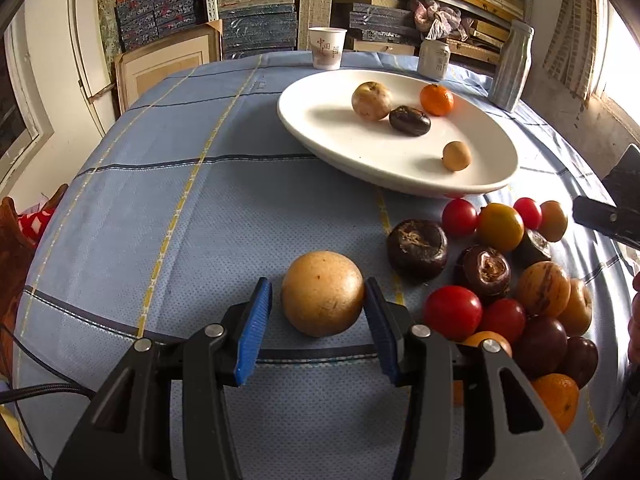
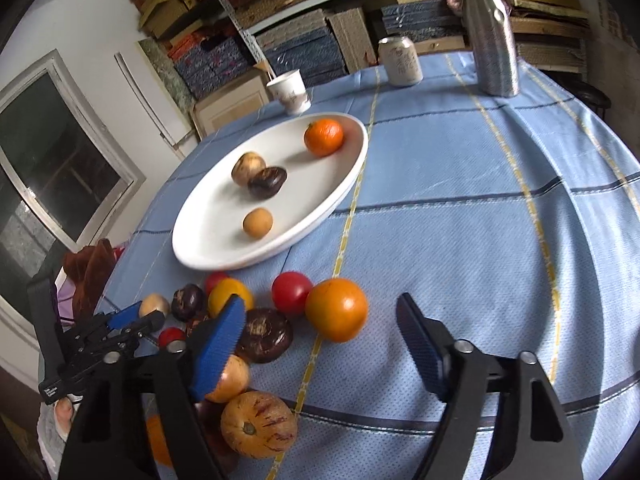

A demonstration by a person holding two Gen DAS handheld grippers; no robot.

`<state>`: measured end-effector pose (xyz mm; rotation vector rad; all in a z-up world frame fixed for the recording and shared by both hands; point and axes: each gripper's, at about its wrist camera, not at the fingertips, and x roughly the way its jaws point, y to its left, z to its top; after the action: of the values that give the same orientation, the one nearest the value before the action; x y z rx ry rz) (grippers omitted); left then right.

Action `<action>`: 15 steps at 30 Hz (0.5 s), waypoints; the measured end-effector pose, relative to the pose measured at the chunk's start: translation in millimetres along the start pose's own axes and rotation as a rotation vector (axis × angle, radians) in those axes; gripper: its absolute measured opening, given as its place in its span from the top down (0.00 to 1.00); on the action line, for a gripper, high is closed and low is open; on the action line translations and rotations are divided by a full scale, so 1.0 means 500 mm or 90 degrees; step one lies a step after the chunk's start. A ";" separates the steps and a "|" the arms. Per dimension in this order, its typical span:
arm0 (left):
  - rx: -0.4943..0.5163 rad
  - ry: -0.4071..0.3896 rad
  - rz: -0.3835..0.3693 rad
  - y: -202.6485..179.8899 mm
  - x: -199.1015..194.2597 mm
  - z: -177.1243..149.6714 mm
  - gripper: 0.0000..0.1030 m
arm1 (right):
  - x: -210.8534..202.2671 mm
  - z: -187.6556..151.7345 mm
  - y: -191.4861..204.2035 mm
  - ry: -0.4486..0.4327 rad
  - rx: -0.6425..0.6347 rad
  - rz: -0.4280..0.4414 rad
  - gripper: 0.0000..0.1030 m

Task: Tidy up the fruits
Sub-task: 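Grasp the large pale yellow fruit with the left tool while the right tool grasps an orange, then carry both fruits onto the white plate and open both tools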

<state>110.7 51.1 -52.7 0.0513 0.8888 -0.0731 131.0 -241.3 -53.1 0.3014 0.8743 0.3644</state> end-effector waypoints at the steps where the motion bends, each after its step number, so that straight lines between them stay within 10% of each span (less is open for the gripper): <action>1: 0.002 0.001 0.001 -0.001 0.001 0.000 0.54 | 0.007 0.000 -0.003 0.010 0.005 0.004 0.36; 15: -0.004 0.018 -0.007 0.004 0.015 -0.002 0.54 | 0.050 0.003 -0.037 0.048 0.056 0.027 0.63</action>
<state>114.8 52.8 -59.0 0.0422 0.9174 -0.0796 150.5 -247.1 -76.8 0.3901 0.9609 0.3782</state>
